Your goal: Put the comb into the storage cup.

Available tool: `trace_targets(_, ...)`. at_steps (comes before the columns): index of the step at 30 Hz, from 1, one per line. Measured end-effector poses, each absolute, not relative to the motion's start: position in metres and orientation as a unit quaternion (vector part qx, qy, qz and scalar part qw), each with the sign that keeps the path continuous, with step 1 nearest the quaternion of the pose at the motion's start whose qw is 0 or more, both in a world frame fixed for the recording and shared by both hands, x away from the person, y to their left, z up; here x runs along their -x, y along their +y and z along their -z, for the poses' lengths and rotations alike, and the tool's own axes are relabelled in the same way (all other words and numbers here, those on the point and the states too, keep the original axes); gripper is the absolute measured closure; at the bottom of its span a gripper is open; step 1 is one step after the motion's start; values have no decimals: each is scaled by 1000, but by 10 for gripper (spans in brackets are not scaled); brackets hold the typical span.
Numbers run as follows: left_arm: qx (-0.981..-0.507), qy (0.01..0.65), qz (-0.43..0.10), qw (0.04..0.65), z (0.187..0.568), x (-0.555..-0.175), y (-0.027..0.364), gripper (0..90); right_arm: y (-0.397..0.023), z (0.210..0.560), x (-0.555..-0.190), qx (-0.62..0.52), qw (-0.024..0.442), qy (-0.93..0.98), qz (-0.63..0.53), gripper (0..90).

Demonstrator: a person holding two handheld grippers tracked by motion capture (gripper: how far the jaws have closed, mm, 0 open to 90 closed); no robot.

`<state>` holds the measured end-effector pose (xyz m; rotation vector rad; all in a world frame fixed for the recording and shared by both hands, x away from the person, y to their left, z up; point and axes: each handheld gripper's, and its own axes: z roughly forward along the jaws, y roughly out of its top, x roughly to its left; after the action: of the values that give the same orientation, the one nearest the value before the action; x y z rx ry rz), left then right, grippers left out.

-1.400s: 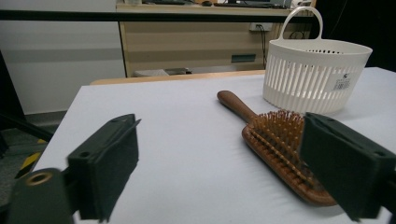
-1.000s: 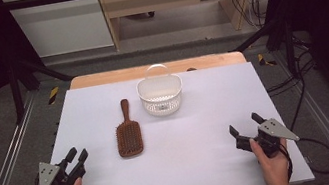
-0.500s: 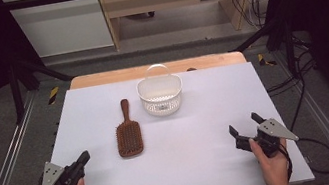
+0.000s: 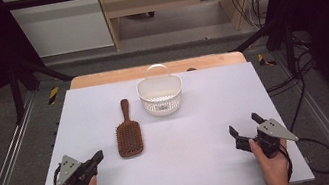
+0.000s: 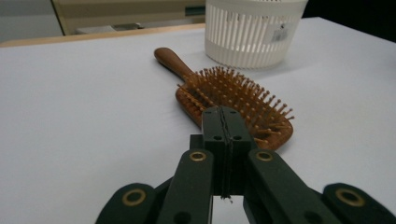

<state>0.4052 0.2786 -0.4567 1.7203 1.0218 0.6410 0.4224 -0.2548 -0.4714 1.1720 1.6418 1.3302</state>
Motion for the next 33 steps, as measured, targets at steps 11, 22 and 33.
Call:
trace_targets(11,-749,396,-253,467,454,-424,261,900,-248,472,-423,-444,353,647,-510,80)
trace_targets(22,-777,375,-242,444,452,-440,243,900,-250,471,-422,-445,352,643,-515,81)
trace_targets(33,-789,369,-234,431,456,-449,240,899,-250,471,-422,-446,352,643,-514,81)
